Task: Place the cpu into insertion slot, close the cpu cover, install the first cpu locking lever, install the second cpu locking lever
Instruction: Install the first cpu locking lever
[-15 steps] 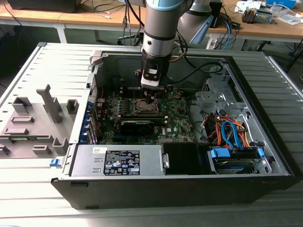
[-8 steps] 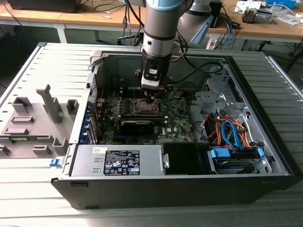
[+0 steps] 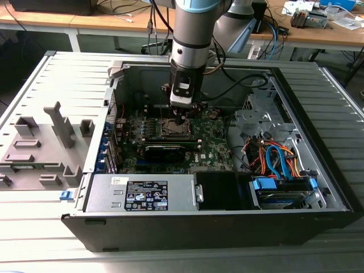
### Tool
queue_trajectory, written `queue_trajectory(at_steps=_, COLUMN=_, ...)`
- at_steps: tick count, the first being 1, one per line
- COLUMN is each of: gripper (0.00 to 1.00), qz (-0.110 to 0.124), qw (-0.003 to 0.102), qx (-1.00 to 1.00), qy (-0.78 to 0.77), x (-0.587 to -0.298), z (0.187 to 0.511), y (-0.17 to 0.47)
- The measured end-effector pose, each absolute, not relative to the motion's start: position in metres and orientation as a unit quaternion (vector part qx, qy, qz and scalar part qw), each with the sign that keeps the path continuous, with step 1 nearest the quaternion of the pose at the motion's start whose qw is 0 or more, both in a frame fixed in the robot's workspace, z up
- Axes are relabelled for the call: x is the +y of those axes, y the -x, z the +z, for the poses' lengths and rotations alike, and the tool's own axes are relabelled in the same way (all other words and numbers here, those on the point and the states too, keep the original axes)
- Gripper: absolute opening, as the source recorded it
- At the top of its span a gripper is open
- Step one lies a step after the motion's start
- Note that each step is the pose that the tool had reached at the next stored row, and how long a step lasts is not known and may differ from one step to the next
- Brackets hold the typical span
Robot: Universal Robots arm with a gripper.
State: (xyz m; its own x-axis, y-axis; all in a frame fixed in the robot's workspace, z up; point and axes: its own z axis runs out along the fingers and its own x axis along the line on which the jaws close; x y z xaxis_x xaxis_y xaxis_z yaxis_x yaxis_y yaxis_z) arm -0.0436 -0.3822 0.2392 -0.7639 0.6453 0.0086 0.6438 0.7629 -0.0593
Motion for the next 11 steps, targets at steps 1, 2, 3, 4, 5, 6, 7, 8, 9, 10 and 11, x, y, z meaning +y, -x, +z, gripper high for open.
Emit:
queue_trajectory(at_steps=1, gripper=0.11, qz=0.026, qw=0.014, qx=-0.939, qy=0.343, x=-0.3822, z=0.2392, y=0.0436)
queue_trajectory(at_steps=2, gripper=0.11, qz=0.026, qw=0.014, qx=-0.939, qy=0.342, x=-0.3822, z=0.2392, y=0.0436)
queue_trajectory(at_steps=3, gripper=0.11, qz=0.026, qw=0.014, qx=-0.939, qy=0.342, x=-0.3822, z=0.2392, y=0.0436)
queue_trajectory(at_steps=4, gripper=0.11, qz=0.026, qw=0.014, qx=-0.939, qy=0.342, x=-0.3822, z=0.2392, y=0.0436)
queue_trajectory(at_steps=5, gripper=0.11, qz=0.026, qw=0.014, qx=-0.940, qy=0.341, x=-0.3822, z=0.2392, y=0.0436)
queue_trajectory(at_steps=6, gripper=0.11, qz=0.026, qw=0.014, qx=-0.940, qy=0.341, x=-0.3822, z=0.2392, y=0.0436)
queue_trajectory(at_steps=7, gripper=0.11, qz=0.026, qw=0.014, qx=-0.940, qy=0.340, x=-0.3822, z=0.2392, y=0.0436)
queue_trajectory(at_steps=8, gripper=0.11, qz=0.026, qw=0.014, qx=-0.940, qy=0.340, x=-0.3822, z=0.2392, y=0.0436)
queue_trajectory(at_steps=9, gripper=0.11, qz=0.026, qw=0.014, qx=-0.940, qy=0.339, x=-0.3822, z=0.2392, y=0.0436)
queue_trajectory(at_steps=10, gripper=0.11, qz=0.026, qw=0.014, qx=-0.940, qy=0.339, x=-0.3822, z=0.2392, y=0.0436)
queue_trajectory(at_steps=11, gripper=0.11, qz=0.026, qw=0.014, qx=-0.941, qy=0.338, x=-0.3822, z=0.2392, y=0.0436)
